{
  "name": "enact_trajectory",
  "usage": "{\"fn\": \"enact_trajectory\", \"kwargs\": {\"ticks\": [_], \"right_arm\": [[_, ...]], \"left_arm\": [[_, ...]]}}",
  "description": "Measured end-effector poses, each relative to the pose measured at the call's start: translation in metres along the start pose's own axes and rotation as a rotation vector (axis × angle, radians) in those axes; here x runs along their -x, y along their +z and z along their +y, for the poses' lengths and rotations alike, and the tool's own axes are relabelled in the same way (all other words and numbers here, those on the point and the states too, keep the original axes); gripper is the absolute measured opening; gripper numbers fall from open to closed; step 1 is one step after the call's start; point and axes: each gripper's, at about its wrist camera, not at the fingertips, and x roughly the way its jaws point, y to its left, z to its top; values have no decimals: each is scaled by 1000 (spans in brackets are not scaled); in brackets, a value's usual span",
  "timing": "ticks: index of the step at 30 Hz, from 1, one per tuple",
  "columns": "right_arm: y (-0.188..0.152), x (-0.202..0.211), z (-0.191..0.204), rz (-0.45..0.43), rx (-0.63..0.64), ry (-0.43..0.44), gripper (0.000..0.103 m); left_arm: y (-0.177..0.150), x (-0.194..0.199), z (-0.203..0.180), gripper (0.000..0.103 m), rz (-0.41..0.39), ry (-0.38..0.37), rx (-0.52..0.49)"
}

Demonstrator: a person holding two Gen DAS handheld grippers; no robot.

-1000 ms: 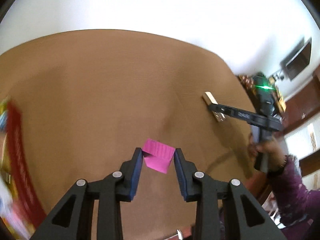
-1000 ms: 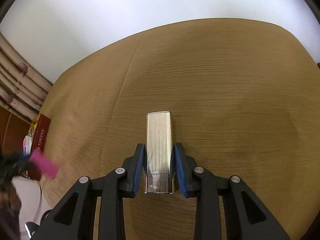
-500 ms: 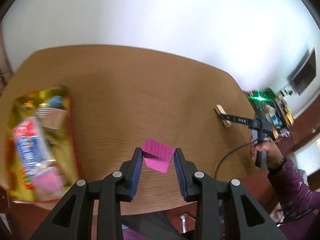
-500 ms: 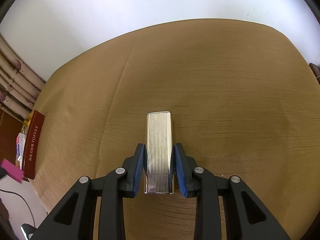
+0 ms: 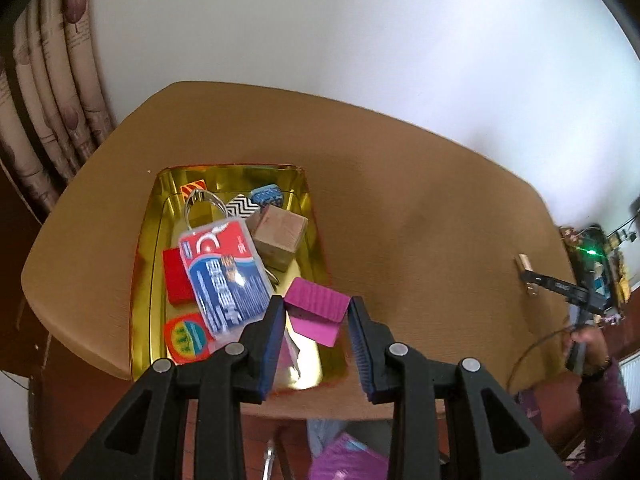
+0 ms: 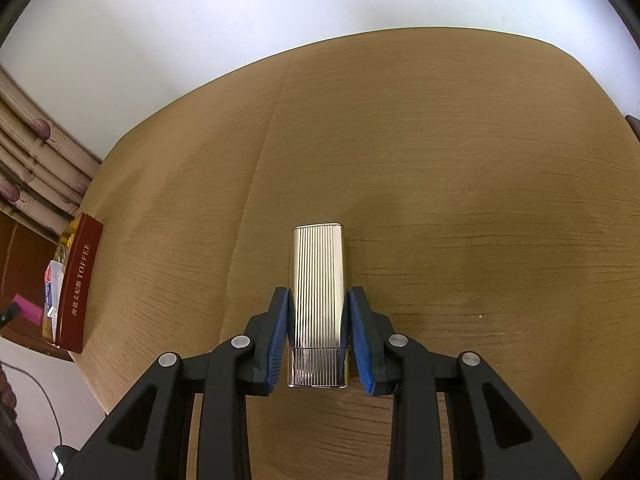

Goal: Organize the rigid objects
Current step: 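Carry the pink block into the gold tray and open the left tool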

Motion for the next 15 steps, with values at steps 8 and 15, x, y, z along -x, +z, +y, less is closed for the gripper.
{"fn": "enact_trajectory", "kwargs": {"ticks": [8, 15], "right_arm": [[-4, 6, -5, 17, 5, -13, 28], [-3, 1, 2, 24, 17, -19, 28]], "left_arm": [[17, -58, 6, 32, 64, 65, 0], [16, -58, 11, 46, 47, 41, 32]]}}
